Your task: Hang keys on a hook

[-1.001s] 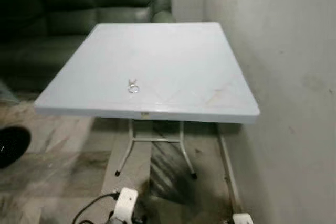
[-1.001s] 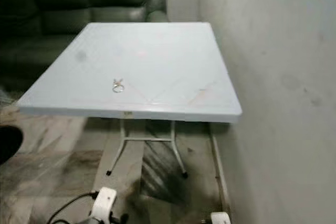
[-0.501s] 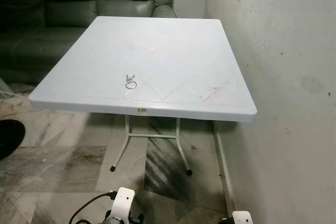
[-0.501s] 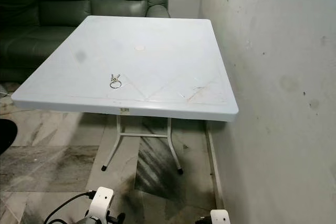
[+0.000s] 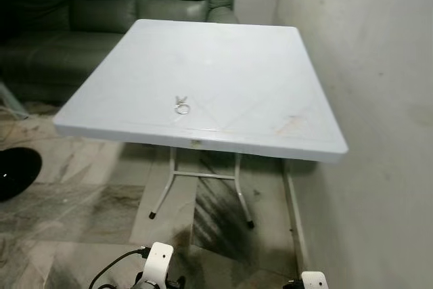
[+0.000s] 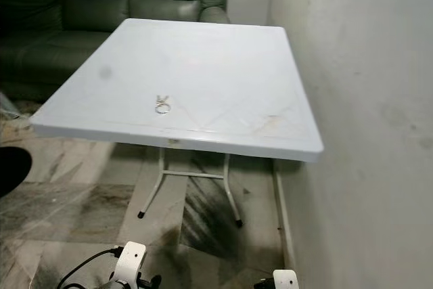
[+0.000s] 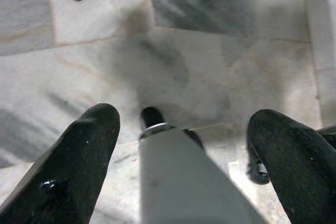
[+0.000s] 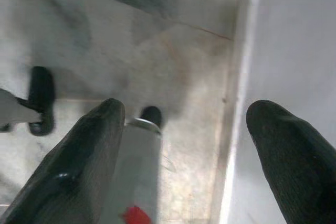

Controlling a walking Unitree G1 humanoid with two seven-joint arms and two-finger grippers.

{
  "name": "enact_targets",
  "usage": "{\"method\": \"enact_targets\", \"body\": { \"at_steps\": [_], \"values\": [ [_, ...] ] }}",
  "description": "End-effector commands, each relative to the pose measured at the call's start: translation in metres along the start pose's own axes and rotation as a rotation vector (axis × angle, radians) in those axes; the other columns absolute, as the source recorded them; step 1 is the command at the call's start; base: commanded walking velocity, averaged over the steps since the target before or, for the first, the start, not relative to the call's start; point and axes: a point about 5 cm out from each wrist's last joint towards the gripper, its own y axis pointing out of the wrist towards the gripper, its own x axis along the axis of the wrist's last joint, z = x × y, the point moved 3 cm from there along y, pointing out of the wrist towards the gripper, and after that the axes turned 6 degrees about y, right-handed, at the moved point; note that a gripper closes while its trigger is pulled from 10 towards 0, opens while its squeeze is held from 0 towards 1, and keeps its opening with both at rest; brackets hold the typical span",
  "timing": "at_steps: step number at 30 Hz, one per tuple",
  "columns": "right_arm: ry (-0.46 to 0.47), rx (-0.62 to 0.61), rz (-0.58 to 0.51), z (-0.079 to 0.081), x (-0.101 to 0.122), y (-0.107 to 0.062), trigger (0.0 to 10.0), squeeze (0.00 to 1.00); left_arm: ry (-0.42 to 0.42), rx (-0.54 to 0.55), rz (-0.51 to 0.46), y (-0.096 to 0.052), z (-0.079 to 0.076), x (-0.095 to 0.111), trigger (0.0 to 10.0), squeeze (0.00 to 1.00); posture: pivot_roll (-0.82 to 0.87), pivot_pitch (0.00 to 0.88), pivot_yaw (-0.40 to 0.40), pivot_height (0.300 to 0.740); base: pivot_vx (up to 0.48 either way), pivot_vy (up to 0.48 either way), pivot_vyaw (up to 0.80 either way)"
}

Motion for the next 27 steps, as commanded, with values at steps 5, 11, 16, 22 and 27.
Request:
{"method": "enact_targets", "body": {
  "at_steps": [5, 11, 16, 22, 27],
  "values": [
    [0.012, -0.007, 0.007, -0.0036, -0.0037, -0.0010, 10.0, 0.00, -0.008, -0.004, 0.007, -0.0001, -0.0002, -0.0011, 10.0, 0.00, -0.02, 0.000, -0.042, 0.740, 0.000, 0.461, 0.00],
    [0.016, -0.007, 0.006, -0.0036, -0.0037, -0.0011, 10.0, 0.00, -0.012, -0.004, 0.008, -0.0001, -0.0005, -0.0015, 10.0, 0.00, -0.02, 0.000, -0.042, 0.740, 0.000, 0.464, 0.00],
    [0.019, -0.007, 0.005, -0.0036, -0.0038, -0.0011, 10.0, 0.00, -0.016, -0.003, 0.008, 0.0000, -0.0008, -0.0015, 10.0, 0.00, -0.02, 0.000, -0.042, 0.740, 0.000, 0.466, 0.00],
    [0.021, -0.006, 0.005, -0.0040, -0.0037, -0.0011, 10.0, 0.00, -0.019, -0.004, 0.007, 0.0002, -0.0014, -0.0010, 10.0, 0.00, -0.02, 0.000, -0.045, 0.740, 0.000, 0.470, 0.00],
    [0.024, -0.006, 0.005, -0.0039, -0.0038, -0.0011, 10.0, 0.00, -0.021, -0.003, 0.005, 0.0002, -0.0011, -0.0005, 10.0, 0.00, -0.02, 0.000, -0.045, 0.740, 0.000, 0.470, 0.00]
  ]
}}
